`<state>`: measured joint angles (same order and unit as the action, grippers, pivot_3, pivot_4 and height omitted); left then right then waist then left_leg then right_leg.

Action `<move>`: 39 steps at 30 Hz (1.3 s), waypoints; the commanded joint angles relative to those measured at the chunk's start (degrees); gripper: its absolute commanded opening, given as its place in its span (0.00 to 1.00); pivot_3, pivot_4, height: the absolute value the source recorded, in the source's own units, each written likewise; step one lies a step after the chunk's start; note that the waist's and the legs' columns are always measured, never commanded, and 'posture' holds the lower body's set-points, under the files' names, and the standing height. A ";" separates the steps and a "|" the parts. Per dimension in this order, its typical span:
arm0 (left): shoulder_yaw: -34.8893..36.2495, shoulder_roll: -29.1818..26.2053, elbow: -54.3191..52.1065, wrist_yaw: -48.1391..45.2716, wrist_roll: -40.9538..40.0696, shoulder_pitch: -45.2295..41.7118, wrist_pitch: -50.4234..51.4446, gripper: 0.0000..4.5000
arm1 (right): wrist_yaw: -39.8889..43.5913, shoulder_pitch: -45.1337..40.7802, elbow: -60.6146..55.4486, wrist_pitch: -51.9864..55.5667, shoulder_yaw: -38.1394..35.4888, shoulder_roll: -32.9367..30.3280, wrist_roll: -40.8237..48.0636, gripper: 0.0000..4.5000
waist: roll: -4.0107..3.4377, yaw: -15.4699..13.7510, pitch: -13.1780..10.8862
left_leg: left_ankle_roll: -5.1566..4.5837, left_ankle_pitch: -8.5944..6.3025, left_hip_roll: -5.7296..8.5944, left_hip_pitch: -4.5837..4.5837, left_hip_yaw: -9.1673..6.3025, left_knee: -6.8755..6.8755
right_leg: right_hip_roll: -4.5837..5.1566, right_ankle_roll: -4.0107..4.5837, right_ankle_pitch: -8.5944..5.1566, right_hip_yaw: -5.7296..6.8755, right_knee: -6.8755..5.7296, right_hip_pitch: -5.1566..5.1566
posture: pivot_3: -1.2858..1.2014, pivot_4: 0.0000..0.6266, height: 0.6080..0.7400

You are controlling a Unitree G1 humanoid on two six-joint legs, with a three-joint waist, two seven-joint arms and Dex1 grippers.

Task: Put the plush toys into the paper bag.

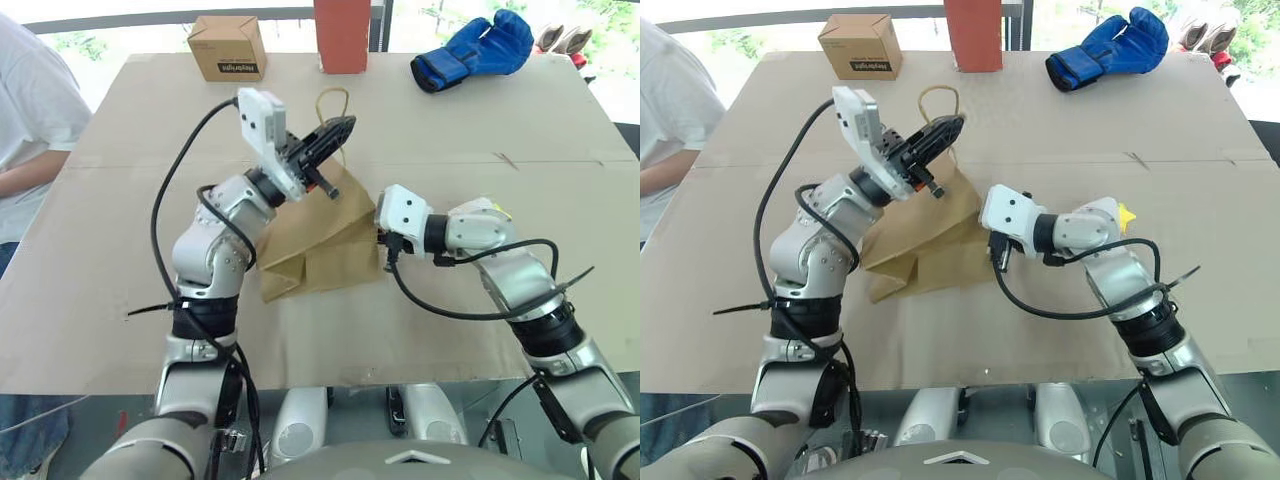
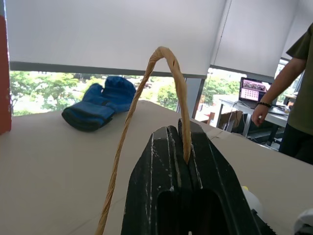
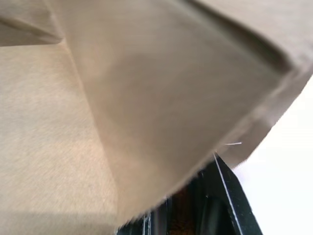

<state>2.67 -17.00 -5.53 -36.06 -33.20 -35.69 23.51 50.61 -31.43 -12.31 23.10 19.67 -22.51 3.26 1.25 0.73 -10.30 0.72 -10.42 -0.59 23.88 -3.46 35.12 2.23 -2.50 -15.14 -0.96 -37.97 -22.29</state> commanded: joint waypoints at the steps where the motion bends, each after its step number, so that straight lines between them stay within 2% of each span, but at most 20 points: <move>1: -4.10 1.42 0.70 -4.45 2.37 -3.93 -3.53 0.00 | -2.82 1.56 -7.17 3.52 -1.43 -0.12 0.54 0.01 | 0.00 0.03 0.00 | 0.00 0.00 0.00 0.00 -0.01 0.00 | 0.00 0.00 0.00 0.01 0.00 0.00 | 0.52 0.24 1.00; 5: -7.84 0.08 -0.14 -10.08 5.43 -4.25 -6.85 0.00 | -6.46 2.64 -9.41 6.82 -2.10 0.35 -0.32 0.01 | 0.00 0.25 0.00 | 0.00 0.00 -0.01 0.00 -0.03 -0.01 | -0.02 0.00 0.00 0.02 -0.01 0.00 | 0.52 0.24 1.00; 8: -7.71 -0.38 -0.68 -11.62 5.21 -3.73 -7.26 0.00 | -7.25 3.01 -10.20 7.76 -2.20 0.20 0.31 0.01 | 0.00 0.30 0.00 | 0.00 0.00 -0.02 -0.02 -0.02 -0.02 | -0.02 0.00 0.00 0.01 -0.01 -0.01 | 0.52 0.24 1.00; 13: -7.88 -4.42 1.06 -18.27 6.12 -5.58 -9.09 0.00 | -6.82 3.72 -10.66 8.29 -3.99 -1.41 2.19 0.01 | 0.00 0.21 0.00 | 0.00 0.00 -0.01 -0.01 -0.02 -0.02 | -0.02 -0.01 -0.01 0.01 0.01 0.00 | 0.52 0.24 1.00; 20: -7.18 -5.30 2.17 -18.80 6.27 -6.68 -7.53 0.00 | -7.72 4.02 -10.66 8.07 -3.04 -0.82 3.39 0.01 | 0.01 0.15 -0.01 | -0.01 -0.01 -0.01 0.00 -0.03 0.00 | -0.01 -0.02 -0.02 0.03 0.01 0.00 | 0.52 0.24 1.00; 24: -4.94 -4.65 -3.34 -19.66 0.58 -3.07 -5.40 0.00 | -8.65 1.89 -3.93 3.20 1.76 2.23 0.11 0.01 | 0.01 0.82 -0.01 | -0.01 -0.01 -0.04 -0.02 -0.01 -0.02 | -0.04 -0.02 -0.02 0.01 0.00 -0.01 | 0.52 0.24 1.00; 29: -4.87 -5.42 -5.93 -19.20 0.76 -0.44 -5.34 0.00 | -7.55 -2.62 9.15 -6.36 6.31 6.38 -3.20 0.01 | 0.00 1.26 -0.01 | -0.01 0.00 -0.05 -0.02 -0.03 0.00 | -0.05 -0.01 -0.01 0.03 -0.04 0.00 | 0.52 0.24 1.00; 32: -4.14 -5.48 -7.33 -18.42 0.27 0.97 -4.98 0.00 | -5.71 -3.98 15.63 -8.44 6.08 8.86 -1.94 0.01 | 0.01 1.26 0.00 | -0.01 0.00 -0.04 -0.04 -0.01 0.01 | -0.05 -0.01 0.00 0.01 -0.02 0.02 | 0.52 0.24 1.00; 33: -3.73 -5.96 -7.86 -17.93 0.51 2.03 -4.78 0.00 | -5.50 -4.04 16.85 -9.16 5.45 9.51 -1.38 0.13 | 0.01 1.19 -0.01 | -0.01 0.00 -0.04 -0.04 -0.04 0.01 | -0.05 -0.01 0.00 0.02 -0.03 0.02 | 0.52 0.24 1.00; 35: -2.34 -7.20 -8.82 -16.55 0.92 4.59 -4.24 0.00 | -5.99 -3.75 18.00 -10.73 4.48 9.92 -1.64 0.24 | 0.00 1.28 -0.01 | -0.01 0.00 -0.05 -0.02 -0.05 0.00 | -0.05 -0.01 0.00 0.02 -0.02 0.02 | 0.52 0.24 1.00; 38: -0.13 -8.63 -10.21 -15.18 0.35 8.04 -3.82 0.00 | -6.92 -2.10 14.96 -9.89 2.65 9.36 -1.16 0.50 | 0.00 1.30 -0.01 | -0.01 0.00 -0.05 -0.02 -0.04 0.00 | -0.04 0.00 0.00 0.01 -0.03 0.01 | 0.52 0.24 1.00; 39: 0.63 -9.01 -10.60 -14.81 0.19 9.34 -3.88 0.00 | -7.30 -1.33 13.22 -9.16 1.97 8.92 -1.14 0.67 | 0.00 1.26 -0.01 | -0.01 0.00 -0.06 -0.03 -0.06 -0.01 | -0.04 0.00 0.00 0.02 -0.04 0.00 | 0.52 0.24 1.00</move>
<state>1.50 -25.63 -13.09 -51.48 -31.75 -26.40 20.01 43.92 -32.83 4.69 13.84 23.50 -13.49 1.04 1.25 1.99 -10.30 0.71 -10.42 -0.65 23.85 -3.53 35.11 2.18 -2.50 -15.14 -0.92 -38.02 -22.29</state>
